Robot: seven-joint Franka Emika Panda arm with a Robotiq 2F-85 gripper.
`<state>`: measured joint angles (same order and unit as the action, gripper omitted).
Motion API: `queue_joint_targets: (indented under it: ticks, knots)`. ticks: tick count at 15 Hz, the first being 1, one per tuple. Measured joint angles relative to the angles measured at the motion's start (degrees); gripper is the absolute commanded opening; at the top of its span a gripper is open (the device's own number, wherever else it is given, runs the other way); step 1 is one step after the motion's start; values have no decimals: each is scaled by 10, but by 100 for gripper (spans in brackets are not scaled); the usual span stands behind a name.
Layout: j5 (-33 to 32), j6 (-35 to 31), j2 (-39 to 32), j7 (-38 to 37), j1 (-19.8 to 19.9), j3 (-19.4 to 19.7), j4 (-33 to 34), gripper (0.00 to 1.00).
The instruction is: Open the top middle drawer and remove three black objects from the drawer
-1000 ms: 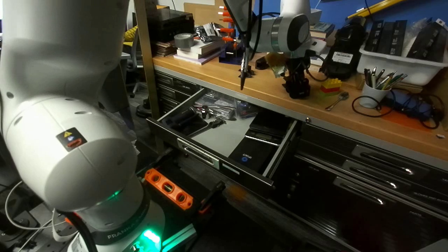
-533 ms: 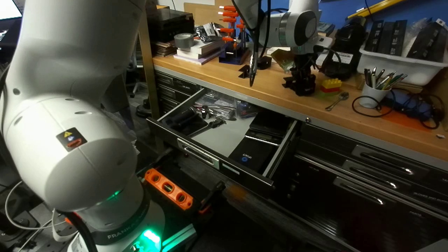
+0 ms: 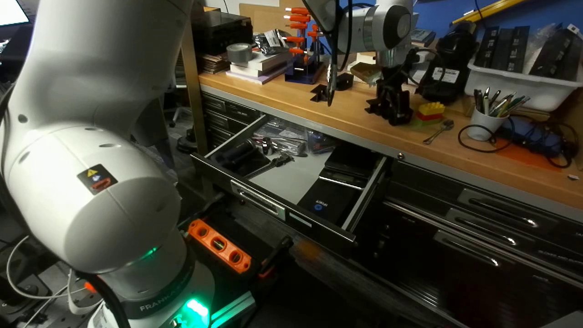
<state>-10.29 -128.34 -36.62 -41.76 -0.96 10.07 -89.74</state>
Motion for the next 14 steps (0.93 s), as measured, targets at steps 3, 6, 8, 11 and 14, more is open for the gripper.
queue_joint_targets:
  ticks: [3, 6, 8, 11, 14]
  knots:
    - [-10, 48, 10, 15, -11, 1, 0, 100]
    - [-21, 72, 42, 40, -21, 0, -21, 100]
    - [-34, 79, 79, 63, -28, -1, -57, 100]
    - [-56, 78, 150, 112, -35, -9, -139, 100]
    - [-60, 59, 225, 183, -33, -25, -232, 100]
